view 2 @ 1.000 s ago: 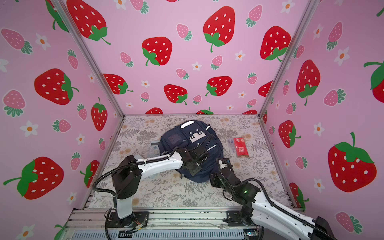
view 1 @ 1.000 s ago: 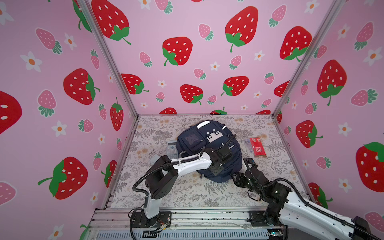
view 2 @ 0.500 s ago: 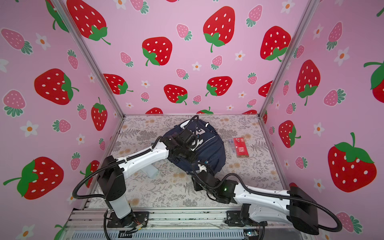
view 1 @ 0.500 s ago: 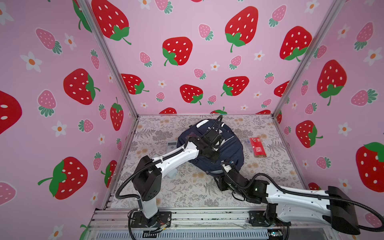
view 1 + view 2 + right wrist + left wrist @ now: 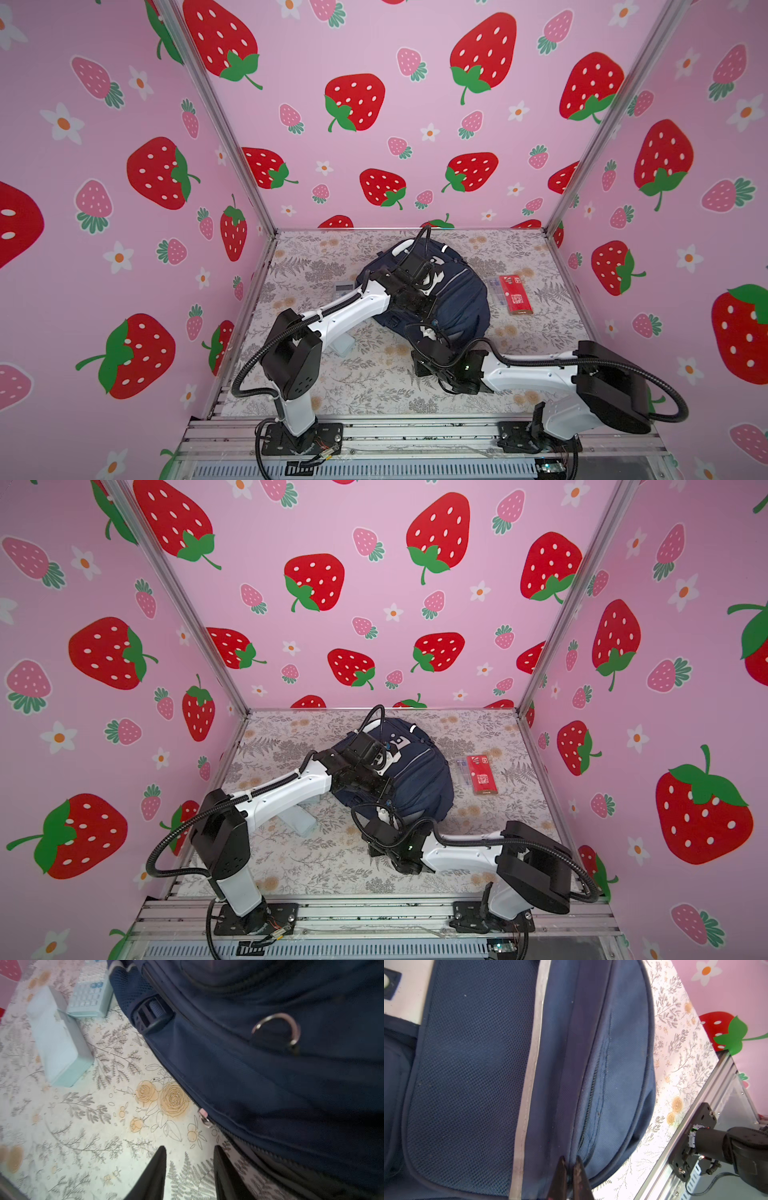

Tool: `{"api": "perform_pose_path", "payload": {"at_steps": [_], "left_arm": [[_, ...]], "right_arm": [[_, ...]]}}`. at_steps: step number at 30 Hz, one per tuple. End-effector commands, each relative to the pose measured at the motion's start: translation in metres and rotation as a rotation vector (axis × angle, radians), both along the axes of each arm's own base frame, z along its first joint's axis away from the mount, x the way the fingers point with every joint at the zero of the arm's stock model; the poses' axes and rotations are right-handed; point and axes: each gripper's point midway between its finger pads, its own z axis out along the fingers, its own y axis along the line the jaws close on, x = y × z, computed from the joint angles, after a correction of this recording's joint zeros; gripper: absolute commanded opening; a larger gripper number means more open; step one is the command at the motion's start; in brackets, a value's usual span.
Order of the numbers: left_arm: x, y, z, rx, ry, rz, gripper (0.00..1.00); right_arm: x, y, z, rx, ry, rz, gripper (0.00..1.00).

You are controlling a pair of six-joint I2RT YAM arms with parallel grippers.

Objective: Pack the student bag

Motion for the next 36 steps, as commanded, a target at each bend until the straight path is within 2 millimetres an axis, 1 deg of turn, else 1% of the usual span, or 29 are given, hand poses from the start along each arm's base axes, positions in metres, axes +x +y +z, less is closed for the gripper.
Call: {"api": "perform_pose_path", "payload": {"at_steps": [1, 3, 9, 11, 16, 20, 24, 27, 30, 33, 36], "left_arm": [[-0.003, -0.014, 0.018, -0.090, -0.008, -0.011, 0.00], [-0.002, -0.014, 0.017, -0.090, -0.002, -0.008, 0.00], [-0.005, -0.015, 0.017, -0.100, 0.012, -0.011, 0.00], [-0.006, -0.015, 0.017, -0.104, 0.015, -0.011, 0.00], [-0.009, -0.016, 0.015, -0.108, 0.033, -0.014, 0.00], [-0.011, -0.016, 0.014, -0.109, 0.040, -0.018, 0.00], [-0.011, -0.016, 0.014, -0.113, 0.043, -0.022, 0.00], [-0.012, -0.016, 0.014, -0.113, 0.045, -0.026, 0.00], [-0.012, -0.016, 0.013, -0.113, 0.045, -0.026, 0.00], [-0.011, -0.013, 0.011, -0.099, 0.035, -0.019, 0.00], [-0.007, -0.009, 0.007, -0.074, 0.020, 0.002, 0.00]], "right_arm": [[0.022, 0.003, 0.010, 0.009, -0.048, -0.105, 0.40], [0.029, -0.001, 0.005, -0.028, -0.057, -0.145, 0.41], [0.045, 0.000, 0.009, -0.056, -0.091, -0.207, 0.41], [0.050, -0.004, 0.009, -0.060, -0.097, -0.246, 0.41], [0.063, -0.004, 0.015, -0.026, -0.138, -0.285, 0.38], [0.073, -0.003, 0.024, 0.021, -0.199, -0.284, 0.30], [0.083, -0.009, 0.021, 0.026, -0.213, -0.302, 0.29], [0.088, -0.011, 0.015, 0.017, -0.200, -0.308, 0.23], [0.089, -0.010, 0.011, 0.014, -0.185, -0.292, 0.14], [0.085, -0.007, 0.017, 0.031, -0.170, -0.266, 0.05], [0.075, -0.003, 0.023, 0.071, -0.126, -0.223, 0.00]]}}
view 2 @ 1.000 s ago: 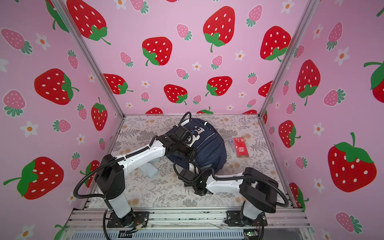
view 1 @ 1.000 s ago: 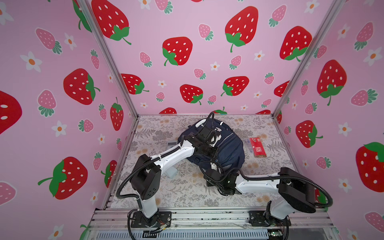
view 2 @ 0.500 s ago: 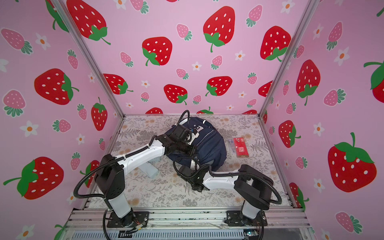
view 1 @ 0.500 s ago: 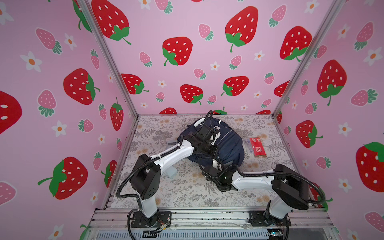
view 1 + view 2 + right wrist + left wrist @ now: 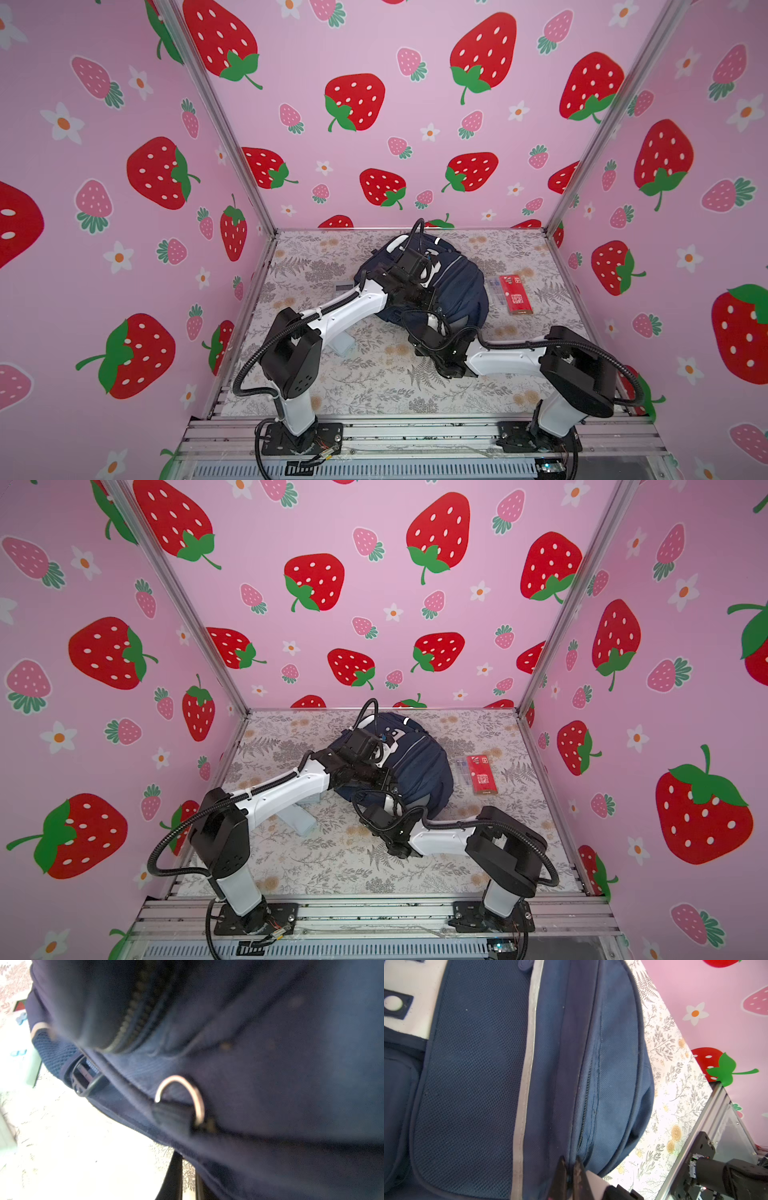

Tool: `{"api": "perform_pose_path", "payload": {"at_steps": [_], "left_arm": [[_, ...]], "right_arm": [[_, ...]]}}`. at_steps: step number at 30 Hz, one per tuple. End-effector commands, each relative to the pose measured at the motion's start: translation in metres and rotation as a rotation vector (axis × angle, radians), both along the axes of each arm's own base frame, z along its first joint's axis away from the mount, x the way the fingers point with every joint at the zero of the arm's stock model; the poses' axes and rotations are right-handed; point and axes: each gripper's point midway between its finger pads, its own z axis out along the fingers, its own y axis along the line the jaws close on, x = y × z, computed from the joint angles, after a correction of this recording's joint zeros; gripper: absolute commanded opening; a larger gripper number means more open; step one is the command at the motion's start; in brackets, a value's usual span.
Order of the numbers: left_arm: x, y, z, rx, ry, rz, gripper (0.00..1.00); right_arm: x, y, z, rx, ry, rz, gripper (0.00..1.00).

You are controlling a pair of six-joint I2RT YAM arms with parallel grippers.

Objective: Pack the student bag

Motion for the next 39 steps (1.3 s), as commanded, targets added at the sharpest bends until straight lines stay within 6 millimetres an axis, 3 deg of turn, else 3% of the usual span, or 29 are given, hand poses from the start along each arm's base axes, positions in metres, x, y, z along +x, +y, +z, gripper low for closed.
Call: {"api": "perform_pose_path", "payload": {"at_steps": [1, 8, 12, 16, 19, 21, 24, 29, 39], "left_arm": [[-0.031, -0.005, -0.004, 0.001, 0.076, -0.067, 0.00], [-0.016, 0.004, -0.013, 0.023, 0.093, 0.014, 0.00], [-0.015, 0.013, -0.007, 0.004, 0.090, 0.063, 0.38], [-0.017, 0.030, 0.008, -0.020, 0.068, 0.139, 0.50], [-0.020, 0.057, 0.014, -0.026, 0.062, 0.251, 0.56], [-0.030, 0.078, 0.009, -0.033, 0.091, 0.331, 0.61], [-0.056, 0.090, -0.007, -0.100, 0.170, 0.380, 0.65], [-0.090, 0.070, -0.035, -0.277, 0.344, 0.354, 0.66], [-0.077, 0.031, -0.050, -0.412, 0.447, 0.363, 0.68]], "right_arm": [[0.006, 0.015, 0.033, 0.134, -0.024, 0.029, 0.00], [-0.025, 0.017, 0.040, 0.243, 0.102, 0.134, 0.00], [-0.033, 0.016, 0.047, 0.276, 0.122, 0.166, 0.00], [-0.036, 0.011, 0.049, 0.291, 0.128, 0.170, 0.00], [-0.037, 0.004, 0.050, 0.323, 0.136, 0.164, 0.00], [-0.038, 0.001, 0.053, 0.354, 0.139, 0.167, 0.00], [-0.043, 0.000, 0.057, 0.399, 0.141, 0.188, 0.00], [-0.051, 0.000, 0.060, 0.470, 0.151, 0.230, 0.00], [-0.061, -0.006, 0.052, 0.510, 0.189, 0.232, 0.00]]}}
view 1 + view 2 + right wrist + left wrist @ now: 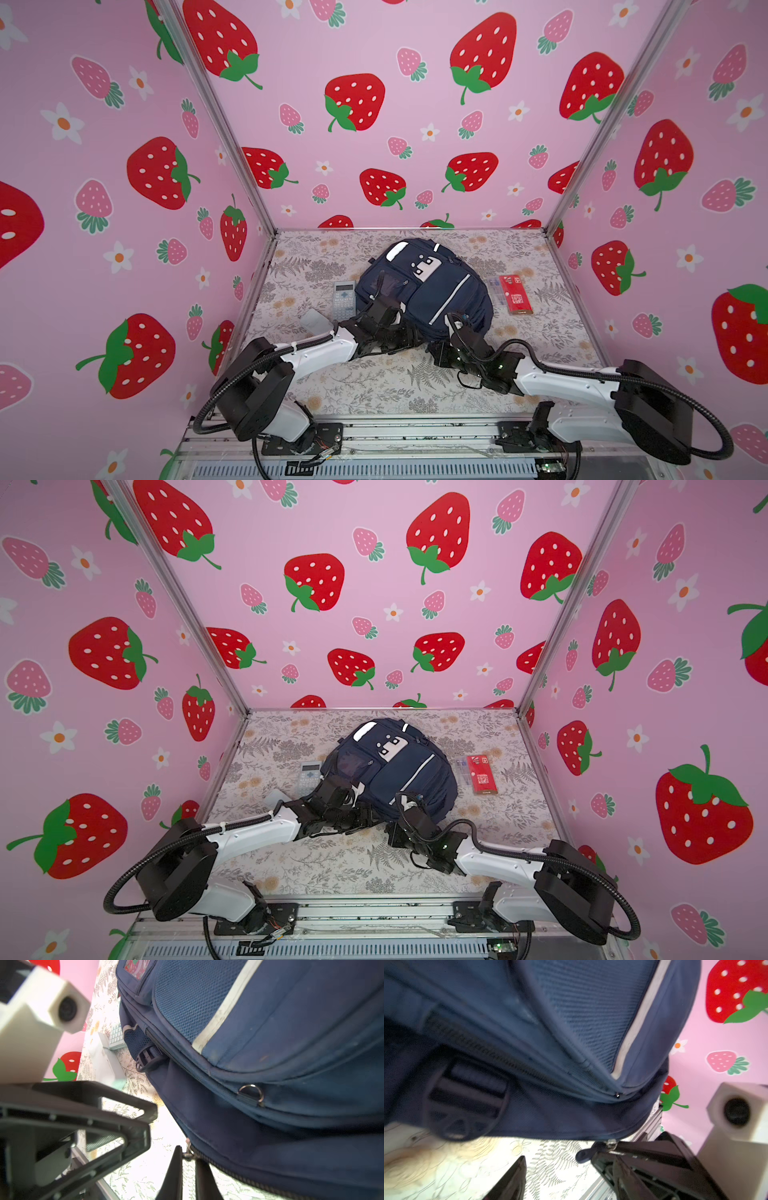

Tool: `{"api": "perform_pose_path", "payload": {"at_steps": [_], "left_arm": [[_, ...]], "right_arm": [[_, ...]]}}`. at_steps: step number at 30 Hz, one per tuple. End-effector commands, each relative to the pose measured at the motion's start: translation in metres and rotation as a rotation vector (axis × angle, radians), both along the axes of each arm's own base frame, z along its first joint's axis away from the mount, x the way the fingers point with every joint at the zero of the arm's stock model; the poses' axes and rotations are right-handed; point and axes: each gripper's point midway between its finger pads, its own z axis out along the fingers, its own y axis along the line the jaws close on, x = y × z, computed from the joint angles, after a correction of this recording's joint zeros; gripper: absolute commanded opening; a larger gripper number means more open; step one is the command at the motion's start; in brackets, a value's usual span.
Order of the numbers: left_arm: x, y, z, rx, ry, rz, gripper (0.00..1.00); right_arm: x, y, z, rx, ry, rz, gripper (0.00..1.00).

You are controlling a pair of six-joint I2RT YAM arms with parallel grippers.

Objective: Pack the student bag

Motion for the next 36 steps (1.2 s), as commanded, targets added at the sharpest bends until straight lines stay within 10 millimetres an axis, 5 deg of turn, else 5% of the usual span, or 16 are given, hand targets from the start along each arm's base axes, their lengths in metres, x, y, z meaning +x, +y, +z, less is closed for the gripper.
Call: {"api": "perform_pose_path", "payload": {"at_steps": [1, 4, 11, 17, 22, 32, 36], "left_arm": [[0.014, -0.020, 0.022, -0.136, -0.024, 0.036, 0.68], [0.021, -0.021, 0.016, -0.119, -0.035, 0.054, 0.62], [0.025, -0.018, -0.016, -0.128, 0.058, 0.097, 0.33], [0.033, 0.008, -0.028, -0.072, 0.084, 0.161, 0.00], [0.039, 0.038, -0.033, 0.014, 0.072, 0.209, 0.00], [0.042, 0.086, -0.040, 0.133, 0.085, 0.280, 0.00], [0.052, 0.116, -0.031, 0.216, 0.072, 0.335, 0.00]], "right_arm": [[-0.001, 0.009, 0.021, 0.102, -0.010, 0.006, 0.00], [-0.004, 0.008, 0.021, 0.109, 0.000, 0.012, 0.00], [-0.009, -0.005, 0.015, 0.129, 0.017, -0.014, 0.00], [-0.014, -0.023, 0.004, 0.098, 0.045, -0.053, 0.00], [-0.017, -0.049, -0.003, 0.077, 0.052, -0.106, 0.00], [0.012, -0.130, -0.017, -0.055, 0.048, -0.312, 0.00], [0.021, -0.134, -0.015, -0.075, 0.036, -0.287, 0.00]]}}
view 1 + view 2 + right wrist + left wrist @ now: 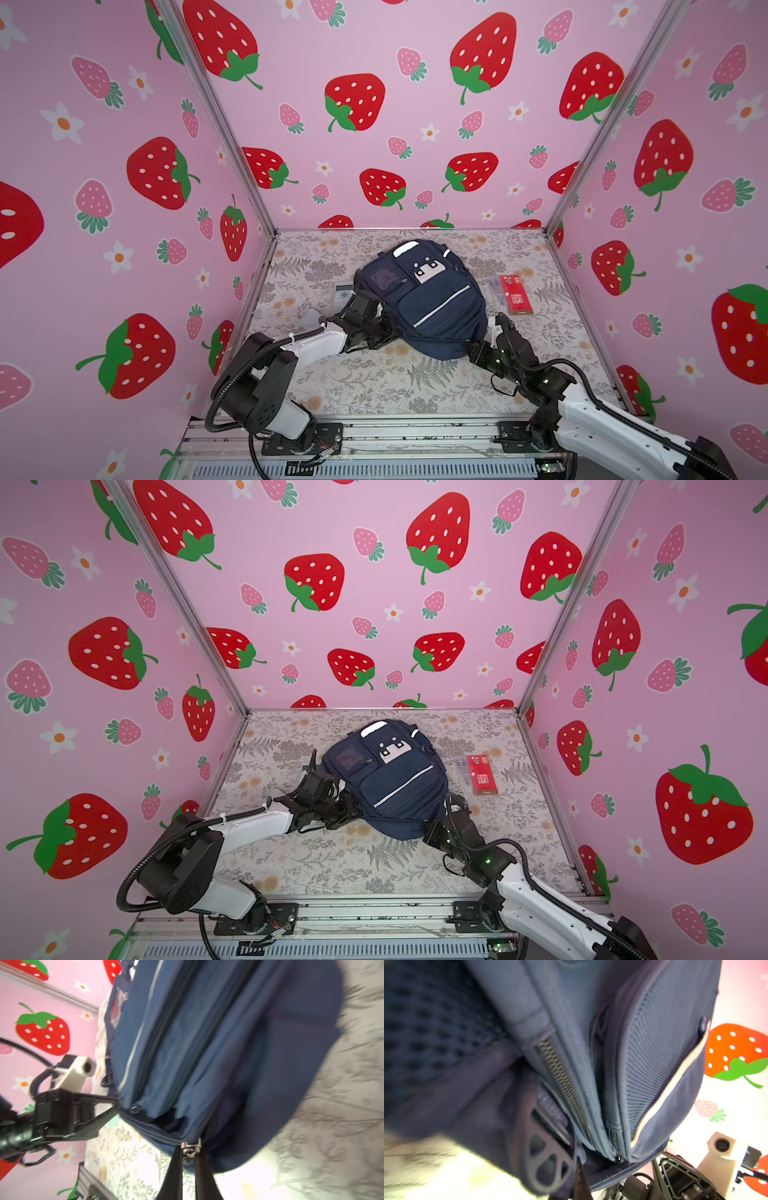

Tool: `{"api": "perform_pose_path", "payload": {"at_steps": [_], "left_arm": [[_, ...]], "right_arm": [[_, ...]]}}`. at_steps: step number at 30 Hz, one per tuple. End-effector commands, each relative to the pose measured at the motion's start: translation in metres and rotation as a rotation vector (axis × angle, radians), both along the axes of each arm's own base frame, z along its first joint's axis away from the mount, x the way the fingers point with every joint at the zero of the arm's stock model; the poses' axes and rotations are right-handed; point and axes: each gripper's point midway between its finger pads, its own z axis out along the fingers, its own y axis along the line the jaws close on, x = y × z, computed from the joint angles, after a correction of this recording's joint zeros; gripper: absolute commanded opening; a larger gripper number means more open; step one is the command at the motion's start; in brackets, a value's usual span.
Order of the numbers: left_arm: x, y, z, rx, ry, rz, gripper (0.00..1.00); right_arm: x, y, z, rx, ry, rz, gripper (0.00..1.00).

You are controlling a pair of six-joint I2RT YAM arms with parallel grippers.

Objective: Pack the student bag

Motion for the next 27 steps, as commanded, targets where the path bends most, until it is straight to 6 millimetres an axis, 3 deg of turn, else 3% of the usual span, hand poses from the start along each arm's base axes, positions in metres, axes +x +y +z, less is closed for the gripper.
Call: {"api": "perform_pose_path", "payload": {"at_steps": [1, 3, 7, 10, 14, 17, 27], "left_arm": [[0.021, 0.057, -0.004, 0.229, -0.031, 0.130, 0.00], [0.026, 0.062, 0.004, 0.276, -0.049, 0.123, 0.00], [0.025, 0.053, 0.019, 0.287, -0.065, 0.084, 0.41], [0.005, 0.028, 0.037, 0.264, -0.095, 0.005, 0.59], [-0.036, -0.017, 0.050, 0.152, -0.076, -0.081, 0.67], [-0.053, -0.044, 0.049, 0.042, -0.020, -0.084, 0.76], [-0.046, -0.091, 0.050, -0.096, 0.076, -0.070, 0.78]], "right_arm": [[0.002, -0.019, -0.017, -0.128, 0.014, -0.002, 0.00], [-0.002, 0.002, -0.009, -0.079, 0.001, 0.104, 0.00], [-0.012, 0.033, 0.012, 0.001, -0.044, 0.227, 0.00], [-0.015, 0.043, 0.022, 0.021, -0.059, 0.250, 0.00], [-0.017, 0.053, 0.031, 0.069, -0.069, 0.262, 0.00], [-0.020, 0.062, 0.038, 0.088, -0.078, 0.274, 0.00], [-0.043, 0.088, 0.075, 0.174, -0.120, 0.341, 0.00]]}}
